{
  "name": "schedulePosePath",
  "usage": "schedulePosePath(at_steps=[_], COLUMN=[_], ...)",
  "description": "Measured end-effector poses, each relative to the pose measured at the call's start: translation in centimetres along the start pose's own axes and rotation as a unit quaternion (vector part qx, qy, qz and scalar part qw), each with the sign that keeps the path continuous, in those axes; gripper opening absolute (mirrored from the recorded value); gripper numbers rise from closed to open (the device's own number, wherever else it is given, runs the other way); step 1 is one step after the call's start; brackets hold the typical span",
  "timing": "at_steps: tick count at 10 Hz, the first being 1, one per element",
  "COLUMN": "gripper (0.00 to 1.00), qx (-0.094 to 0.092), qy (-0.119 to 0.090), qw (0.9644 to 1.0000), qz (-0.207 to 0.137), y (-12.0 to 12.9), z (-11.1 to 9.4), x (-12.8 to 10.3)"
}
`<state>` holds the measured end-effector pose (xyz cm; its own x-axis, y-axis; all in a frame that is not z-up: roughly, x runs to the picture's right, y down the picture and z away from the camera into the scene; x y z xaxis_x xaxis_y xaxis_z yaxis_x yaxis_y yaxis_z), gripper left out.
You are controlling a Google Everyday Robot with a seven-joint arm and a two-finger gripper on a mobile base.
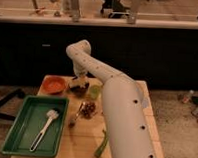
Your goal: Wipe purple bowl with eraser
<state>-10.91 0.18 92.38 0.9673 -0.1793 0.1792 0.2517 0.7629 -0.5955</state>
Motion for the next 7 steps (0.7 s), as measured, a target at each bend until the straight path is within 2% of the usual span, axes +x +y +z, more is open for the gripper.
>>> schedulePosePath(at_steps=[4, 7], gripper=[0.0, 0.0], qx=[-0.005, -0.007], qy=[-0.004, 0.002], qw=[0.9994, 0.9991], qz=[-0.033, -0.043], y=[-1.1, -2.6], z=[0.7, 0.7], x=[-4.8, -5.5])
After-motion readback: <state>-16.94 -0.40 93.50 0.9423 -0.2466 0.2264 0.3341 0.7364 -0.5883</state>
